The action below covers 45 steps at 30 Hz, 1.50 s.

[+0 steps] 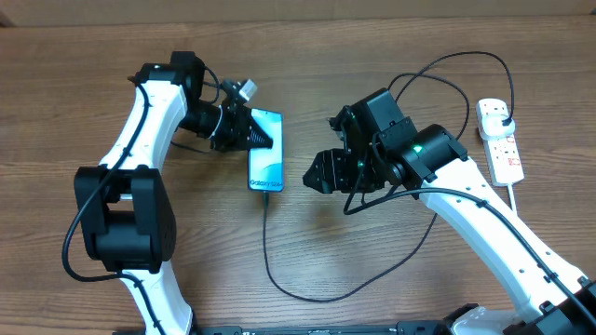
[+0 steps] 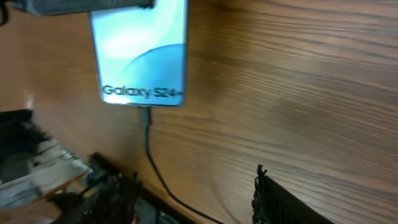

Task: Plug charger to phone and switch on socket
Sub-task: 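Lower the plugged-in phone flat onto the table with the left gripper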

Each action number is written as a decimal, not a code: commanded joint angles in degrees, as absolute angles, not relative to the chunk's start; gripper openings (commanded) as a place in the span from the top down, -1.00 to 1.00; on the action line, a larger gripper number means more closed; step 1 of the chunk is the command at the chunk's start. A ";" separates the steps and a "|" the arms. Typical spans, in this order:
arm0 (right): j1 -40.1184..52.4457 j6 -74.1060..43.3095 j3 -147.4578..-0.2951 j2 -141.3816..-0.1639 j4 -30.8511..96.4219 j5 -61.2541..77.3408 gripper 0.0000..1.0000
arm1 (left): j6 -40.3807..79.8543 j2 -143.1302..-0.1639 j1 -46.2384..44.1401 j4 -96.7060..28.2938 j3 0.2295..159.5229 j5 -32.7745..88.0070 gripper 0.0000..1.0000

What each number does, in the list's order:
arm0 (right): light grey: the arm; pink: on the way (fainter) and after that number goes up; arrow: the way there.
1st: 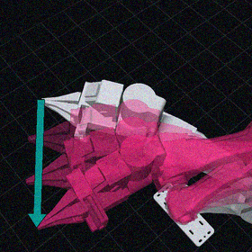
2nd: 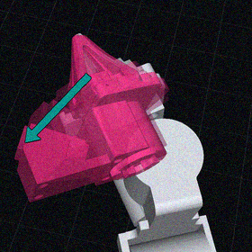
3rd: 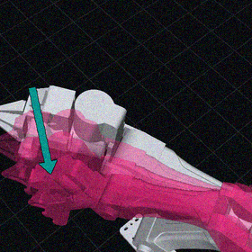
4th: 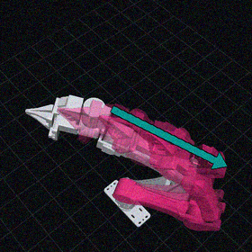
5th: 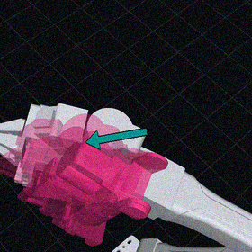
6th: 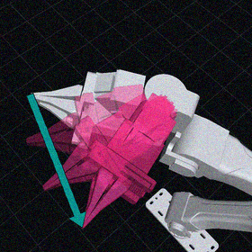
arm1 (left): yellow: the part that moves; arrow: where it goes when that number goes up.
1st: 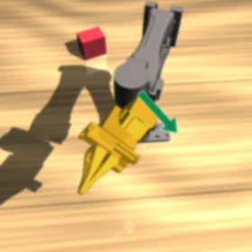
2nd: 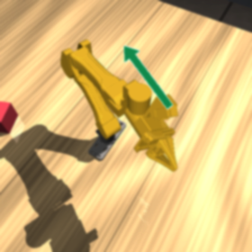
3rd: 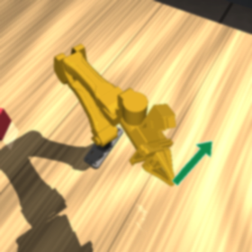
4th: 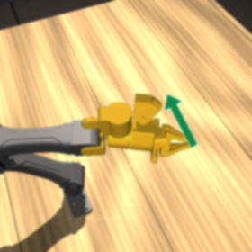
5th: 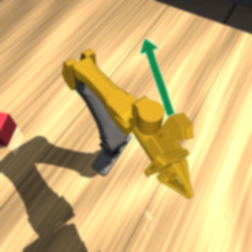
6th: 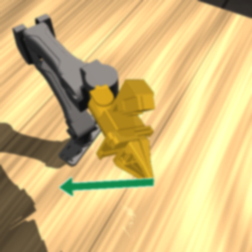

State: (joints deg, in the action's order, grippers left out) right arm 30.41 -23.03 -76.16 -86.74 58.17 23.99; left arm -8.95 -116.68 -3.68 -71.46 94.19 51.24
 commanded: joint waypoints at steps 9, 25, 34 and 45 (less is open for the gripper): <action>30.24 -22.24 -77.08 -87.05 59.61 18.65 -0.30 | -6.04 -125.05 -4.32 -70.37 94.43 46.63 0.91; 30.24 -22.22 -77.08 -87.05 61.08 18.65 -0.31 | -1.10 -131.13 -4.32 -65.58 94.41 46.98 0.85; 30.24 -22.20 -77.08 -87.05 61.71 18.63 -0.31 | 0.45 -131.13 -4.32 -65.78 94.41 42.83 0.38; 30.24 -22.00 -77.08 -87.05 62.11 18.41 -0.32 | 0.47 -131.15 -4.36 -64.71 94.41 40.03 0.12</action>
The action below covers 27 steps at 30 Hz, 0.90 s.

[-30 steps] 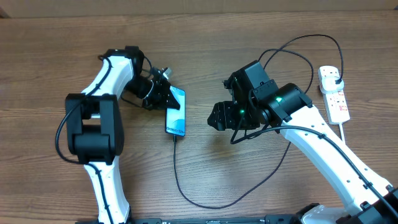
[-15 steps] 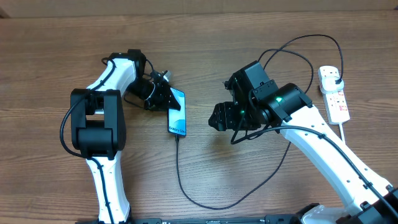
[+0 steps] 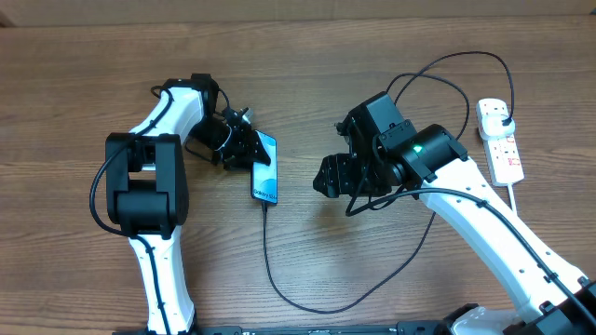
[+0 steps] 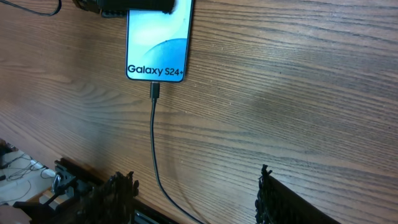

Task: Plug charger to phone and switch on socket
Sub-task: 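Lower the plugged-in phone flat onto the table with the left gripper, then open both grippers and lift them away from the phone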

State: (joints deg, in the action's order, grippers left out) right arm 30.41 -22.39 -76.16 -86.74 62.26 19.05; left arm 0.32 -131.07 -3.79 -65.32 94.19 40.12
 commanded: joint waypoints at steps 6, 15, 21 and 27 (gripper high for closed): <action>30.24 -22.02 -77.08 -87.05 62.04 18.41 -0.32 | 4.38 -131.13 -5.06 -63.99 94.41 40.05 0.17; 30.24 -22.02 -77.08 -87.05 62.08 18.41 -0.32 | 5.06 -131.13 -5.30 -61.36 94.41 39.35 0.05; 30.24 -22.02 -77.08 -87.05 62.08 18.44 -0.32 | 7.38 -131.13 -5.28 -60.99 94.41 37.85 0.05; 30.24 -22.00 -77.08 -87.05 62.08 18.41 -0.32 | 8.36 -131.13 -5.28 -61.06 94.41 33.50 0.03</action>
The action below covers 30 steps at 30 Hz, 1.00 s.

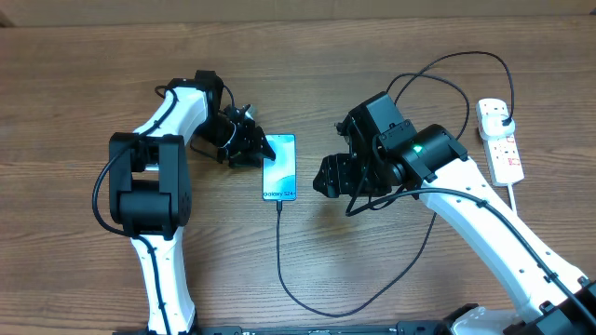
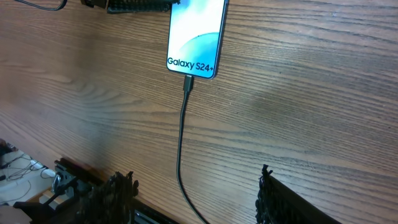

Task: Plug charger to phone and switch on socket
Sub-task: 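Open both grippers and lift them away from the phone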

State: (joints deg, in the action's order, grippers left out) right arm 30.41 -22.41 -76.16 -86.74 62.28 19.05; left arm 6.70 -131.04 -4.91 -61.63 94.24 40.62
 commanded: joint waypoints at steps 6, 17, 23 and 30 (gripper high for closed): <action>30.24 -22.00 -77.10 -87.02 62.04 18.41 -0.24 | 10.94 -130.78 -5.17 -61.60 95.24 29.41 0.00; 26.20 -21.69 -77.76 -81.97 63.05 17.58 -0.19 | 10.70 -114.91 -5.17 -65.89 99.61 26.89 -0.09; 20.32 -19.16 -77.76 -74.56 66.83 17.58 -0.20 | 10.72 -103.07 -5.17 -66.41 99.61 26.37 -0.40; 12.73 -17.47 -77.76 -67.05 72.47 17.58 -0.21 | 10.70 -96.79 -5.17 -67.85 99.61 26.37 -0.99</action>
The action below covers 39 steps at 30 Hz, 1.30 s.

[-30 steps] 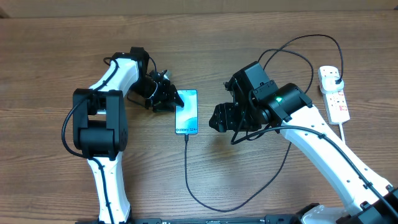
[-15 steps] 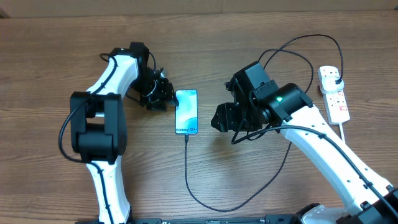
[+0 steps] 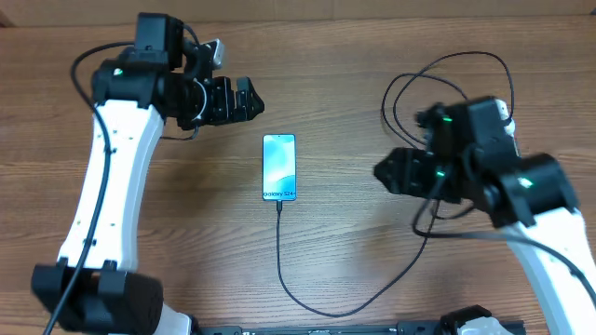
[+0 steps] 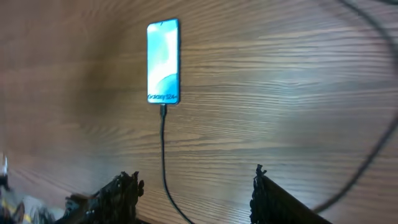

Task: Plug charger to phone and switch on socket
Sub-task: 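Open both grippers and lift them away from the phone, then move the right gripper to the white power strip's switch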

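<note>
The phone (image 3: pixel 279 167) lies flat and screen-up at mid-table, and the right wrist view shows it lit (image 4: pixel 163 62). The black charger cable (image 3: pixel 279 251) is plugged into its near end, loops down and runs off right; the right wrist view shows the cable (image 4: pixel 163 143) too. My left gripper (image 3: pixel 240 99) hangs open behind and left of the phone, apart from it. My right gripper (image 3: pixel 386 173) is open and empty, well right of the phone, fingers (image 4: pixel 121 194) spread over bare wood. My right arm hides the socket strip.
Loops of black cable (image 3: pixel 438 74) curl at the back right above my right arm, and one strand crosses the right wrist view (image 4: pixel 373 155). The wooden table (image 3: pixel 186 242) stretches round the phone.
My left gripper has left the phone's left edge and now sits higher and farther back. My right arm has moved right and away from the phone. The phone has stayed put.
At first my left gripper was at the phone, which lay aslant with the cable plugged in, and my right gripper stood open nearby. Then the phone lay flat, then farther right and straight. Now both grippers are clear of it.
</note>
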Each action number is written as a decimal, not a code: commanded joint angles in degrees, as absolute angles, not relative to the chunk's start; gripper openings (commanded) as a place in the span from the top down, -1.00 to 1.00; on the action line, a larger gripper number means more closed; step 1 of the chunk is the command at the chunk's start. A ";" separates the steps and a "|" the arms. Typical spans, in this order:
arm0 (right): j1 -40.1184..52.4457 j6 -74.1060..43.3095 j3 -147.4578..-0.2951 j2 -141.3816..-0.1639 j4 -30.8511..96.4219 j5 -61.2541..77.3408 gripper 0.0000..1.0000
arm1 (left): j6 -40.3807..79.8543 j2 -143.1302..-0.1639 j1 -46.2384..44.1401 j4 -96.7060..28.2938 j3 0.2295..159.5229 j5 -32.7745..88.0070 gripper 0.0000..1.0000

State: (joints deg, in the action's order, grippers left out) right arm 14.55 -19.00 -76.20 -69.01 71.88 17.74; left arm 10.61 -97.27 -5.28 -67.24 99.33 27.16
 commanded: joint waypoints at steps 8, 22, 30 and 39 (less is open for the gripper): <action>10.63 -17.54 -77.76 -63.05 74.28 17.65 -0.22 | 10.72 -97.08 -5.17 -68.73 99.59 26.37 -0.99; 10.61 -17.52 -77.76 -63.07 74.30 18.63 -0.34 | 10.72 -97.08 -5.17 -68.73 99.59 26.37 -0.99; 10.59 -17.80 -77.76 -63.07 74.11 18.46 -0.38 | 10.72 -97.08 -5.17 -68.73 99.59 26.37 -0.99; 8.88 -21.71 -77.76 -63.07 75.26 18.50 -0.45 | 10.72 -97.08 -5.17 -68.73 99.59 26.37 -1.00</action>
